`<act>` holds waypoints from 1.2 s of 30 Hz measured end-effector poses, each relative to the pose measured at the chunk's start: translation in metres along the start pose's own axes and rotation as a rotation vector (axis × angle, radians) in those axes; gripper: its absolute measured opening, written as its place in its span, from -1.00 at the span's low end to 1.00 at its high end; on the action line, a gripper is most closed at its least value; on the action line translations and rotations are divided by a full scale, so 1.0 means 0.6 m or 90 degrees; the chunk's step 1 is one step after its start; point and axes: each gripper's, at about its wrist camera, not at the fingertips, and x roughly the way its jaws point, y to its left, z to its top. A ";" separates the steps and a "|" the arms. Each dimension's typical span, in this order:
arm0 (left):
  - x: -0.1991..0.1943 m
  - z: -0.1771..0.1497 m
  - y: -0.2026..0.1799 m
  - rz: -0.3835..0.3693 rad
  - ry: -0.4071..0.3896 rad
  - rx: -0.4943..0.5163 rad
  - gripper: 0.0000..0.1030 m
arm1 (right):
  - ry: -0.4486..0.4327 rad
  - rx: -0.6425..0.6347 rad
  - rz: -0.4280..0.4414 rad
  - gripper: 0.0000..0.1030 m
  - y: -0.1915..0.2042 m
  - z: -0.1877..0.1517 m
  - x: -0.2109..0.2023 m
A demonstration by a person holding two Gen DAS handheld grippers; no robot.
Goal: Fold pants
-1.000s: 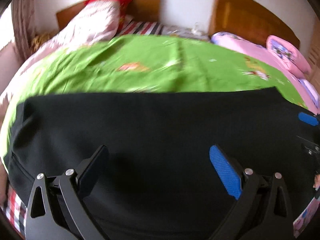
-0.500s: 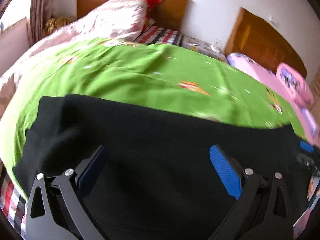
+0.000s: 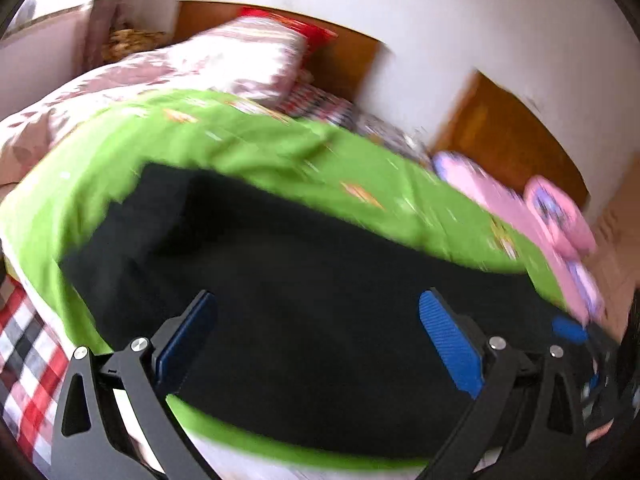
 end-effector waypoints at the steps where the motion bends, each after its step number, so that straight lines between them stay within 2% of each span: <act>1: 0.003 -0.022 -0.026 -0.013 0.012 0.024 0.96 | 0.003 0.006 -0.003 0.91 0.001 -0.012 -0.006; 4: 0.024 -0.071 -0.080 -0.013 0.044 0.103 0.96 | 0.030 0.022 -0.026 0.91 -0.003 -0.062 -0.014; 5: 0.036 -0.088 -0.096 0.013 0.054 0.139 0.96 | 0.039 0.026 -0.034 0.91 -0.005 -0.077 -0.013; 7: 0.047 -0.109 -0.117 0.070 0.037 0.200 0.97 | 0.067 0.051 -0.046 0.91 -0.024 -0.127 -0.010; 8: 0.050 -0.115 -0.123 0.085 0.032 0.220 0.97 | 0.066 0.078 -0.030 0.91 -0.038 -0.149 -0.015; 9: 0.050 -0.117 -0.123 0.089 0.026 0.224 0.97 | 0.038 0.129 0.001 0.92 -0.058 -0.177 -0.036; 10: 0.050 -0.116 -0.121 0.085 0.028 0.219 0.97 | 0.022 0.141 0.009 0.92 -0.067 -0.194 -0.052; 13: 0.053 -0.111 -0.119 0.088 0.038 0.219 0.97 | -0.006 0.125 -0.025 0.91 -0.077 -0.236 -0.112; 15: 0.051 -0.112 -0.119 0.095 0.037 0.213 0.97 | -0.032 0.183 -0.041 0.91 -0.111 -0.266 -0.155; 18: 0.047 -0.115 -0.124 0.100 0.036 0.205 0.97 | -0.011 0.274 -0.070 0.92 -0.174 -0.323 -0.177; 19: 0.050 -0.115 -0.123 0.101 0.035 0.202 0.97 | -0.020 0.266 -0.083 0.91 -0.177 -0.336 -0.188; 20: 0.050 -0.117 -0.124 0.104 0.035 0.200 0.97 | 0.000 0.271 -0.089 0.92 -0.181 -0.348 -0.191; 24: 0.054 -0.113 -0.124 0.106 0.038 0.194 0.97 | 0.010 0.284 -0.083 0.91 -0.174 -0.375 -0.216; 27: 0.043 -0.111 -0.120 0.100 0.027 0.171 0.97 | -0.007 0.308 -0.100 0.91 -0.176 -0.358 -0.227; 29: 0.025 -0.111 -0.114 0.070 0.010 0.139 0.97 | -0.030 0.296 -0.096 0.91 -0.171 -0.322 -0.225; 30: 0.010 -0.110 -0.104 0.034 -0.006 0.112 0.97 | -0.046 0.271 -0.089 0.91 -0.160 -0.290 -0.217; 32: -0.017 -0.104 -0.079 -0.001 -0.039 0.063 0.97 | -0.057 0.219 -0.073 0.91 -0.133 -0.234 -0.192; 35: -0.059 -0.087 -0.017 -0.005 -0.089 -0.015 0.97 | -0.060 0.110 -0.051 0.91 -0.065 -0.129 -0.125; 36: -0.075 -0.079 0.017 0.000 -0.102 -0.052 0.97 | -0.063 0.067 -0.023 0.91 -0.030 -0.086 -0.095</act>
